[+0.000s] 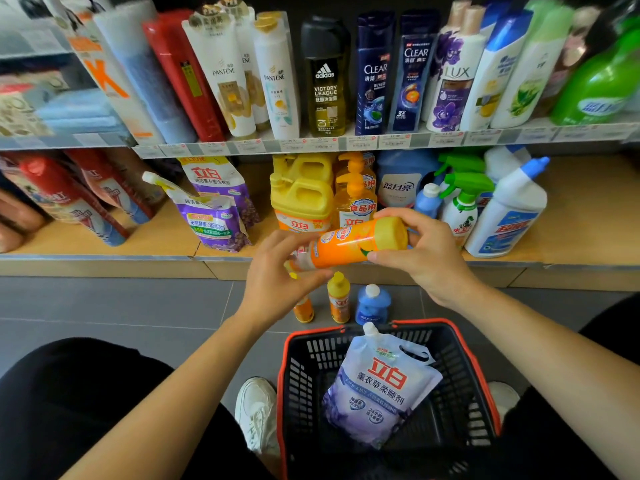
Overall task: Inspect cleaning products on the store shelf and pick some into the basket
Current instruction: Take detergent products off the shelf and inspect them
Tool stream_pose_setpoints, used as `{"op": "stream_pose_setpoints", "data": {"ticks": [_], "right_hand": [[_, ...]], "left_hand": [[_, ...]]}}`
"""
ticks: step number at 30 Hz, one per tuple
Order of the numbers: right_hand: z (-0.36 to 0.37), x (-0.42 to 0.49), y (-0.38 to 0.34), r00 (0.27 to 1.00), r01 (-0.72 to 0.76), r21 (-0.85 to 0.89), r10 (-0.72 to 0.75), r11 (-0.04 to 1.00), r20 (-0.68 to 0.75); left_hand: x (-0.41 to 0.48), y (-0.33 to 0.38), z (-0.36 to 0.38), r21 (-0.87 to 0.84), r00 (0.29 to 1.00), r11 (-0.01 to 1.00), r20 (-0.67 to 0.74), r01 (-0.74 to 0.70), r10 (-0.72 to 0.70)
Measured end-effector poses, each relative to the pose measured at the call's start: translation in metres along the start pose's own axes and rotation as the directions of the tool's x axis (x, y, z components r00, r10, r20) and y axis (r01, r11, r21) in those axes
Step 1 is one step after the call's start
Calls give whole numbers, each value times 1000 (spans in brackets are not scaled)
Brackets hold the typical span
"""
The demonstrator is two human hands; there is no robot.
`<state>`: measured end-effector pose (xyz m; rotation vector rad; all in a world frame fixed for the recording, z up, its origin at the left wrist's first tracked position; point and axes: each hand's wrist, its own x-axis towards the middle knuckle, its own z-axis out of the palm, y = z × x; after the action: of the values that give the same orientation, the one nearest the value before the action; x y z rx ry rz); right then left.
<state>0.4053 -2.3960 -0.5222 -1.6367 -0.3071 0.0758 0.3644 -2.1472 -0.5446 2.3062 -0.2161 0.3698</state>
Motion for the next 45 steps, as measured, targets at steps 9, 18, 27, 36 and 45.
{"op": "stream_pose_setpoints", "data": {"ticks": [9,18,27,36,45], "right_hand": [[8,-7,-16,974,113,-1,-110,994,197],[15,-15,-32,923,358,-262,-297,896,245],[15,-16,-32,974,199,-173,-175,965,146],[15,-14,-31,974,156,-39,-147,987,173],[22,-23,-31,863,495,-255,-438,830,251]], "left_hand": [[-5,-1,9,-35,970,989,196,-141,145],[-12,-3,16,62,967,965,17,-254,253],[-15,0,19,126,965,957,-6,-261,264],[-15,-2,22,-21,973,973,2,-229,229],[-11,6,20,-351,999,935,-12,-49,48]]}}
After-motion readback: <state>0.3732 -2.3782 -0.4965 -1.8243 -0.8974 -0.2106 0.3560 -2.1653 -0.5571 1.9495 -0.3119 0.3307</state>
